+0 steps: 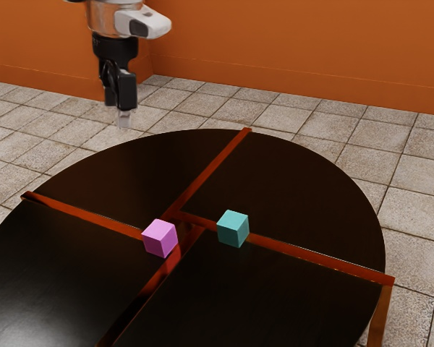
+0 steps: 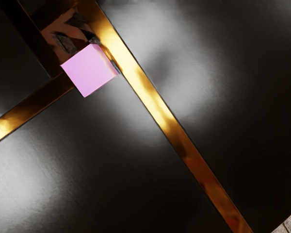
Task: Pick up the blue block with one arm, and put the blue block on the pink block with one arm
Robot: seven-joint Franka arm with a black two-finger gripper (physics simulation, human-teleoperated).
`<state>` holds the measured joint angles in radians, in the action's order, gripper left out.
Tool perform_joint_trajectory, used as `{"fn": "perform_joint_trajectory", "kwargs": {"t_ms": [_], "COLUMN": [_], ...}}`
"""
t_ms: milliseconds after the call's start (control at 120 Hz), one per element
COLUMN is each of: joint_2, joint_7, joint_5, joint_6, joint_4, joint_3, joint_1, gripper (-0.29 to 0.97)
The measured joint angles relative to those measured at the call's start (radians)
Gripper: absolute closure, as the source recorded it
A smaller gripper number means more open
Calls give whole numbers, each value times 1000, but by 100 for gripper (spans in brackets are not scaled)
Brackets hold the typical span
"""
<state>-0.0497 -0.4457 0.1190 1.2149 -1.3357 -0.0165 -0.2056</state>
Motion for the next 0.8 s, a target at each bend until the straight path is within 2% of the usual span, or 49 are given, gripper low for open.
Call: {"fn": "perform_joint_trajectory", "kwargs": {"t_ms": [225, 292, 425, 475, 575, 800], "joint_2": [7, -5, -62, -76, -116, -237], "joint_7": [-114, -163, -292, -350, -467, -683], "joint_5": [-13, -16, -25, -51, -88, -124], "joint_6": [88, 99, 131, 168, 244, 362], "joint_4": [-21, -23, -36, -77, -120, -114], "joint_3": [9, 38, 101, 113, 121, 126], "joint_1": [109, 127, 59, 37, 43, 42], "gripper": [0, 0, 0, 0, 0, 0]}}
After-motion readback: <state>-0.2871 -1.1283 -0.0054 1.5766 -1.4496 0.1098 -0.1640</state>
